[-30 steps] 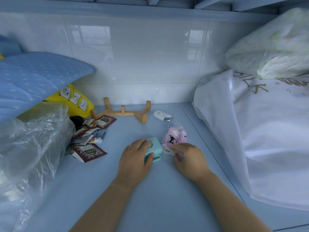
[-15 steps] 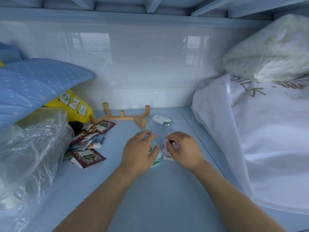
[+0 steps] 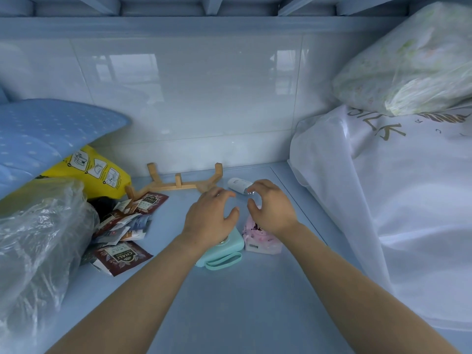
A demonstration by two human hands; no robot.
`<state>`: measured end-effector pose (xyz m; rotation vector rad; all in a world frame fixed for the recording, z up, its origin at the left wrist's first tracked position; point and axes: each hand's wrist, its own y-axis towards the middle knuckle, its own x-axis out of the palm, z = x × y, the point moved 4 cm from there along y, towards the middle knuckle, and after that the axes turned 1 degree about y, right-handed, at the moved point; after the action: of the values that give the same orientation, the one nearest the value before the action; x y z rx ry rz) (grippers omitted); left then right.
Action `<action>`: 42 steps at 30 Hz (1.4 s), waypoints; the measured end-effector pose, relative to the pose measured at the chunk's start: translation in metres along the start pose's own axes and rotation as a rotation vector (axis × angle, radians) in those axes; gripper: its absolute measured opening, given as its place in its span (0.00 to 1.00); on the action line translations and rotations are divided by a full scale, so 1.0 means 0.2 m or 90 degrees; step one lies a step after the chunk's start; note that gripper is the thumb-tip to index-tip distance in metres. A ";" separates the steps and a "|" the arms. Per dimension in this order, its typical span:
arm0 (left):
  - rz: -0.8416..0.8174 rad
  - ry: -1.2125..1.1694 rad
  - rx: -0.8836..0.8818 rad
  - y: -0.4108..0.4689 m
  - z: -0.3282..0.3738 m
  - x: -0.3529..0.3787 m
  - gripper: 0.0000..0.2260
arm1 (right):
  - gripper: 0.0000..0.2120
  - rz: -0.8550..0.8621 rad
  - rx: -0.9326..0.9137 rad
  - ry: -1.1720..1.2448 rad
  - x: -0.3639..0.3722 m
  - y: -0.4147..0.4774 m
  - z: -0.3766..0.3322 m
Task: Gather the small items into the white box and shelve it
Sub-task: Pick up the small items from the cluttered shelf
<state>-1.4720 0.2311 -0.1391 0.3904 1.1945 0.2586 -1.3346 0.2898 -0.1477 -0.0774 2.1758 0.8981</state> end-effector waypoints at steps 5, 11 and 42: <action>-0.019 0.002 -0.008 0.02 -0.02 0.05 0.16 | 0.15 -0.062 0.032 -0.039 0.06 0.08 0.06; -0.029 -0.002 -0.009 0.04 -0.05 0.09 0.16 | 0.24 -0.214 0.068 -0.111 0.22 0.13 0.13; -0.103 -0.068 -0.058 -0.14 -0.08 0.13 0.14 | 0.06 0.083 0.030 0.031 0.01 0.06 0.02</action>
<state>-1.4779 0.2185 -0.1773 0.2246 1.0988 0.1493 -1.3376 0.3013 -0.1443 0.0677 2.2674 0.9259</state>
